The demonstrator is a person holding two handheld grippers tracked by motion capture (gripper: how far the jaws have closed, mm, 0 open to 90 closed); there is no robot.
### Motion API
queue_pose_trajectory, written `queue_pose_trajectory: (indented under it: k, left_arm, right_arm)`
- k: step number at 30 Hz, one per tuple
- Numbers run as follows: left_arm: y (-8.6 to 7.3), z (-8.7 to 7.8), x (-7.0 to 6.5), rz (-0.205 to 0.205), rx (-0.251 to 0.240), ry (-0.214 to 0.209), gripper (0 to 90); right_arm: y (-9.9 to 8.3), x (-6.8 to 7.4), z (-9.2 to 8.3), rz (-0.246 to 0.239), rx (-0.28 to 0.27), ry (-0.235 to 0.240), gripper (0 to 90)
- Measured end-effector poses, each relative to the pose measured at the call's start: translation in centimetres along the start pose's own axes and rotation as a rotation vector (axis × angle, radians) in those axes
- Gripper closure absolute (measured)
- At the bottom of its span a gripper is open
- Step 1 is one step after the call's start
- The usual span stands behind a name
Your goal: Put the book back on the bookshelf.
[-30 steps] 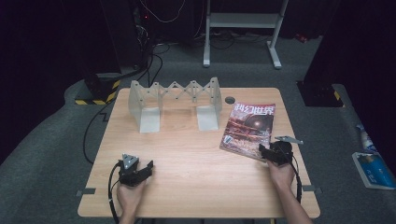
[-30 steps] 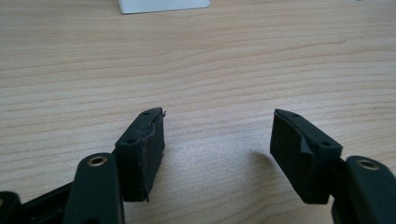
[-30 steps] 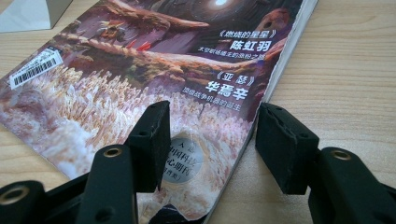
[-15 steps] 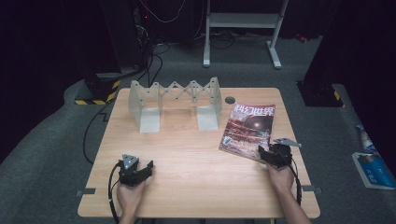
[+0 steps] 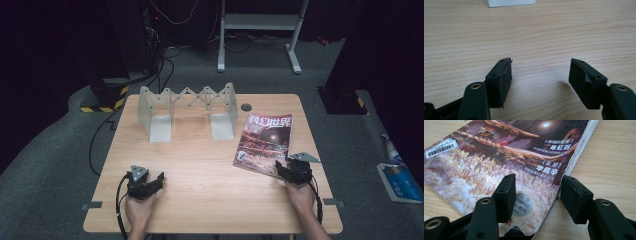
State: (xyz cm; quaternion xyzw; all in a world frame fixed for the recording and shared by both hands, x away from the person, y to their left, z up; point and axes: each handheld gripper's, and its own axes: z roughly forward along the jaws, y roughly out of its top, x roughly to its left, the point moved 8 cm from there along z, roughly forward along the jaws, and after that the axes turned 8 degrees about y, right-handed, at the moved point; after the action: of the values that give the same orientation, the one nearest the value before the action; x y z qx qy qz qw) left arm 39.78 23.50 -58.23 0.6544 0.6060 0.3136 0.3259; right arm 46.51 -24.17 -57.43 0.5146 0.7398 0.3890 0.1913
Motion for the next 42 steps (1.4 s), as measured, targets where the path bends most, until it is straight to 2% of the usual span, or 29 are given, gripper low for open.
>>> queue_pose_trajectory:
  k: [10, 17, 22, 31, 42]
  left_arm:
    - [0.0, 0.0, 0.0, -0.002, 0.0, -0.001, 34.9]
    - [0.0, 0.0, 0.0, -0.001, 0.001, -0.002, 34.9]
    - [0.0, 0.0, 0.0, 0.0, 0.001, -0.002, 34.9]
    - [0.0, 0.0, 0.0, 0.001, 0.001, -0.002, 34.8]
    - [0.0, 0.0, -0.1, 0.001, 0.0, -0.002, 34.7]
  right_arm:
    - [-0.6, 0.6, -0.7, -0.028, 0.006, -0.002, 46.8]
    - [-1.2, 1.0, -1.3, -0.027, -0.008, 0.009, 46.8]
    - [-1.7, 1.3, -1.8, -0.048, -0.002, 0.016, 46.8]
    - [-2.6, 1.9, -2.8, -0.042, -0.01, 0.034, 46.8]
    - [-4.0, 2.9, -4.3, -0.068, -0.019, 0.054, 46.9]
